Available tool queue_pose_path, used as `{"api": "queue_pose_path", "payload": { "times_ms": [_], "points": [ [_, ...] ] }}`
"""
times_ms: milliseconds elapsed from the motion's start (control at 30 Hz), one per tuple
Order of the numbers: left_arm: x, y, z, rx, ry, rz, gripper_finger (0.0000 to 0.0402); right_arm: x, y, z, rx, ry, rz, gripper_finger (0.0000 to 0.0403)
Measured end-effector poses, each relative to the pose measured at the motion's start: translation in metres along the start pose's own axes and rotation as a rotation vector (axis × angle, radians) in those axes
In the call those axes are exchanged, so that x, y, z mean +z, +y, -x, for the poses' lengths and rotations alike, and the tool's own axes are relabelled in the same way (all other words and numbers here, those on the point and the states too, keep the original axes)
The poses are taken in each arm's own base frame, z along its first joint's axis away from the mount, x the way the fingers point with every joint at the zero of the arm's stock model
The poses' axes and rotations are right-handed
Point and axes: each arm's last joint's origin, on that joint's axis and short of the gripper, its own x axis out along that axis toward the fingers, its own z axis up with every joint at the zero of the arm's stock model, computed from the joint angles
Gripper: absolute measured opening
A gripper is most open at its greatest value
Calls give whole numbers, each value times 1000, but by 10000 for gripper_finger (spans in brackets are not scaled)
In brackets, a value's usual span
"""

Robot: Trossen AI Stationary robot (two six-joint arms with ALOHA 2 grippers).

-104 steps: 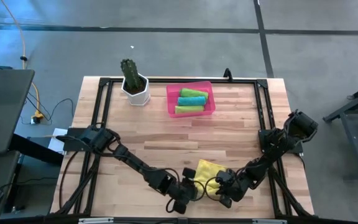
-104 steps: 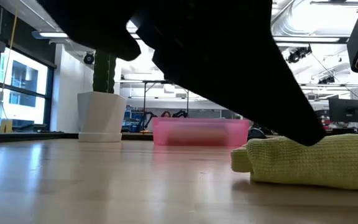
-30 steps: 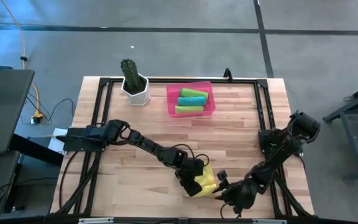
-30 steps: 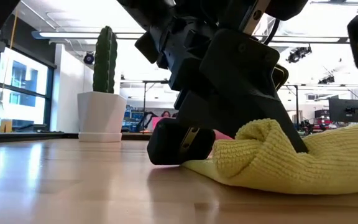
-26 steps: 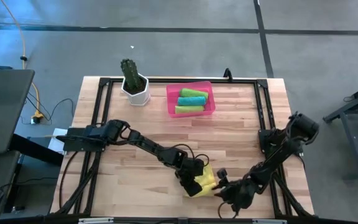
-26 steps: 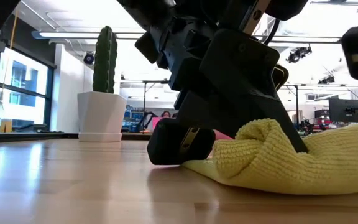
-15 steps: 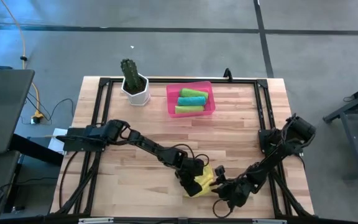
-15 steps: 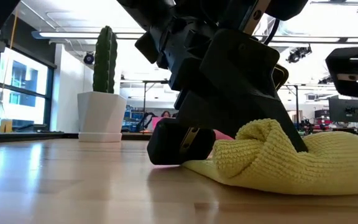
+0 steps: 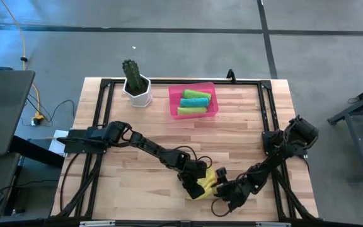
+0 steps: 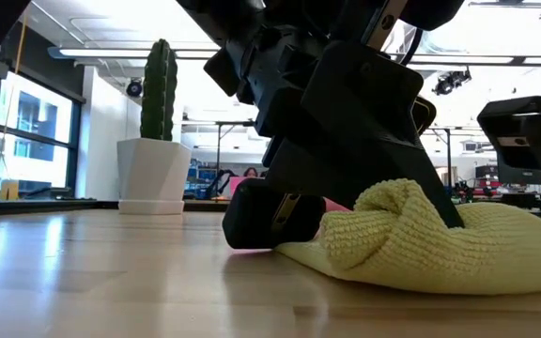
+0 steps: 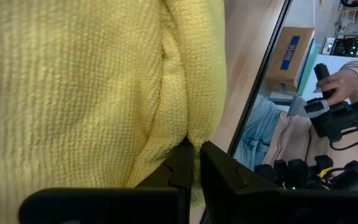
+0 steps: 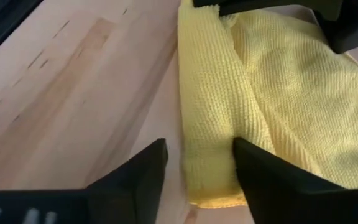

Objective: Roll microfiber towels into tight, uniform cylinder then place into a basket
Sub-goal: Roll the yellow microfiber cloth

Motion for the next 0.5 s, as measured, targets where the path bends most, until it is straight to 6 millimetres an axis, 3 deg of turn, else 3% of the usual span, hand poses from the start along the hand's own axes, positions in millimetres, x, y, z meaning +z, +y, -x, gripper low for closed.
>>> {"api": "queue_pose_path", "payload": {
  "times_ms": [133,267,500],
  "points": [
    [0,0,0,-2,1,0,16,-1,-3,-1,-13,14,4,221],
    [0,-1,0,-23,26,-6,16,-2,-6,-2,-20,31,-5,229],
    [0,-3,0,-74,66,-19,16,-3,-8,-3,-26,49,-50,163]
  ]
}}
